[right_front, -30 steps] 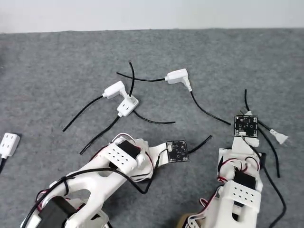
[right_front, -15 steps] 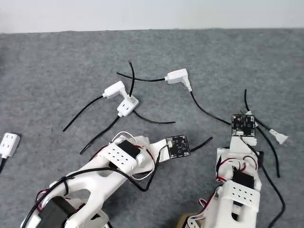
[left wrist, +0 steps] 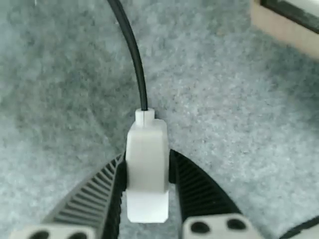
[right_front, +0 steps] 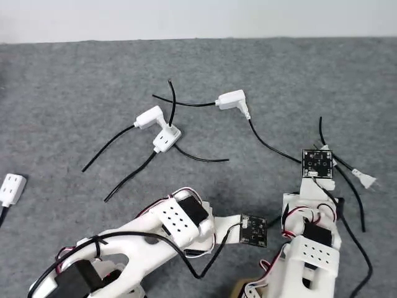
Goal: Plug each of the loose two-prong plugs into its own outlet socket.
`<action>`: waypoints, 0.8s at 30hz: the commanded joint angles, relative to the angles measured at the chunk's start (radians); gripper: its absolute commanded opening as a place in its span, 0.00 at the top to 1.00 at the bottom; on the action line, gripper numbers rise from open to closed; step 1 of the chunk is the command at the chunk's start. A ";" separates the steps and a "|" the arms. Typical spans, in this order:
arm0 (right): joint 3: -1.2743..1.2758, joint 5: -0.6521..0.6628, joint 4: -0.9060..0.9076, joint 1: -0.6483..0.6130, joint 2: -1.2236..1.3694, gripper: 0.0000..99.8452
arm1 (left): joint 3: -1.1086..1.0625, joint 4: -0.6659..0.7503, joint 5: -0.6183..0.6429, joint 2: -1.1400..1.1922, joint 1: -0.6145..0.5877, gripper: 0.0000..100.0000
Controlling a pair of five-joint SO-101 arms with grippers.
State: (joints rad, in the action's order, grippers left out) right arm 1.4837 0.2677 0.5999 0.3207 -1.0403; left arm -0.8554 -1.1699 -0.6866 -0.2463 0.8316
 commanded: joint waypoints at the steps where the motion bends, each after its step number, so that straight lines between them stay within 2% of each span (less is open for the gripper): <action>1: -0.044 0.002 -0.021 -0.007 -0.015 0.64 | 0.021 0.080 -0.009 -0.008 -0.032 0.99; 6: -0.044 0.002 -0.021 -0.008 -0.015 0.64 | -0.018 0.172 -0.009 -0.008 -0.150 0.96; 12: -0.044 0.002 -0.021 -0.010 -0.013 0.64 | -0.021 0.172 -0.009 -0.009 -0.215 0.76; 19: -0.044 0.002 -0.021 -0.012 -0.012 0.64 | -0.004 0.190 -0.014 -0.015 -0.218 0.76; 24: -0.044 0.002 -0.021 -0.012 -0.012 0.64 | 0.044 0.196 -0.015 -0.009 -0.265 0.76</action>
State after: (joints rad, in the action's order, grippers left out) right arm 1.4837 0.2677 0.5999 0.3161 -1.0403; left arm -0.8677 -0.9966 -0.6928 -0.2463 0.5892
